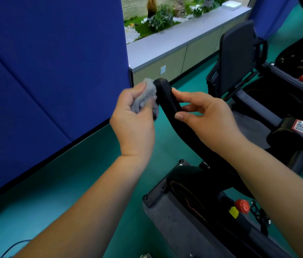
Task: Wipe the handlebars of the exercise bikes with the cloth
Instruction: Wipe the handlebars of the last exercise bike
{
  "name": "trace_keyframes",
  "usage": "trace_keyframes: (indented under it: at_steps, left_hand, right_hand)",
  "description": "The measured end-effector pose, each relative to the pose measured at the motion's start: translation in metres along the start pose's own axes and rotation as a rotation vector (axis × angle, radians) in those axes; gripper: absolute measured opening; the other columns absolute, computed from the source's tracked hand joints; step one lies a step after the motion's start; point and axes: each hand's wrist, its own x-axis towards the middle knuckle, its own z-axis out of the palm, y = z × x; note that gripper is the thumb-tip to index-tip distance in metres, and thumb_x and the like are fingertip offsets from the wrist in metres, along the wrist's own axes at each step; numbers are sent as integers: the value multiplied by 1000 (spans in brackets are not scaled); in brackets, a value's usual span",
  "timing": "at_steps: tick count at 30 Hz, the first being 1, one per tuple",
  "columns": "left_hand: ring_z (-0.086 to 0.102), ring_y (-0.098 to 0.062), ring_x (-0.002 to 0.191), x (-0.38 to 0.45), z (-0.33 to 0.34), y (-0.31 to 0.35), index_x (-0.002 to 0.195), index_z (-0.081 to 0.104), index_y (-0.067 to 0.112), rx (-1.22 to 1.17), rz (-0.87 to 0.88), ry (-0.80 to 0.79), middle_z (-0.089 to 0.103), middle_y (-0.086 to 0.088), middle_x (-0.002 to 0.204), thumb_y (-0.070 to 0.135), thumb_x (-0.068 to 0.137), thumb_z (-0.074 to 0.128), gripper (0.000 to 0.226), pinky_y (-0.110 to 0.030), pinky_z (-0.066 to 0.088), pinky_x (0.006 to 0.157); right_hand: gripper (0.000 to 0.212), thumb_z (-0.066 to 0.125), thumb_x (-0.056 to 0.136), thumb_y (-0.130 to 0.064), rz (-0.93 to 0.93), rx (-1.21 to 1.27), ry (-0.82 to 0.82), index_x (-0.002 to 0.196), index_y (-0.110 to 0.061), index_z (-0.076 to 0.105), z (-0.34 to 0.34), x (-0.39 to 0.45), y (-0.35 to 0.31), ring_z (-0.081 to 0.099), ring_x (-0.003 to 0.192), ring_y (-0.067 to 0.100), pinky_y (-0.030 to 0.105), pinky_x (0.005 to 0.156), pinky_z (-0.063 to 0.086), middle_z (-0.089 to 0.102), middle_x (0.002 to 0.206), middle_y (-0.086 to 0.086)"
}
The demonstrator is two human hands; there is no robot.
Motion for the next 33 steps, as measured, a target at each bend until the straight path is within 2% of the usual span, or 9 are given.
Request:
trace_keyframes:
  at_steps: [2,5,7,10,14,18,21,27,33]
  left_hand:
    - [62,4,79,-24,-3,-12,93,66,10,-7,-105,-40,67,7,92,-6,78,67,23,-18,50,67]
    - [64,-5,95,-51,-10,-20,95,69,20,39,-111,-140,68,5,101,-6,77,68,32,-31,53,87]
    - [63,0,95,-44,-12,-18,94,67,23,67,-95,-148,68,9,101,-7,77,67,35,-27,52,88]
    - [61,7,85,-15,-9,-6,93,66,16,27,-104,-68,66,14,94,-4,79,67,24,-13,49,77]
    - [63,-1,89,-21,-1,-7,92,65,12,36,-119,-29,68,9,96,3,80,69,16,-19,51,81]
    - [64,-10,94,-72,-1,-23,95,69,14,28,-230,-84,69,1,102,-7,78,66,27,-20,51,82]
    - [63,-3,93,-105,-1,-22,88,68,24,116,-195,-159,68,5,99,-6,75,69,33,-20,50,85]
    - [61,7,87,-97,15,-10,89,66,23,143,-166,5,66,18,92,-4,79,67,29,-13,48,82]
    - [63,0,92,-172,37,-11,88,66,32,161,-191,132,68,14,94,5,76,71,30,-21,49,85]
  right_hand:
    - [51,71,79,-3,-5,-3,-6,118,-36,63,-1,1,1,65,91,1,22,87,52,66,108,-12]
    - [53,71,79,-4,-13,-17,-21,119,-39,61,-2,1,0,65,93,2,21,89,51,65,111,-12]
    - [55,71,79,-4,-17,-21,-36,118,-41,60,-3,1,-1,65,93,2,22,90,51,65,111,-11]
    - [58,70,80,0,-16,-29,-80,116,-43,59,-8,1,-4,64,92,-2,21,91,50,66,110,-13]
    - [58,68,79,5,-5,-46,-116,112,-43,61,-18,-6,0,65,90,-3,20,89,52,67,105,-18]
    - [52,66,80,5,0,-61,-171,115,-34,64,-29,-14,9,65,91,-3,17,88,51,66,106,-18]
    - [48,67,81,2,-23,-103,-251,114,-33,65,-40,-13,11,65,91,-2,20,90,51,65,107,-19]
    - [41,71,81,-7,-91,-180,-406,110,-35,67,-62,-14,22,64,93,-1,32,91,53,65,106,-16]
    - [34,72,81,-16,-183,-238,-463,107,-38,66,-77,-24,40,61,91,-8,17,90,46,62,108,-12]
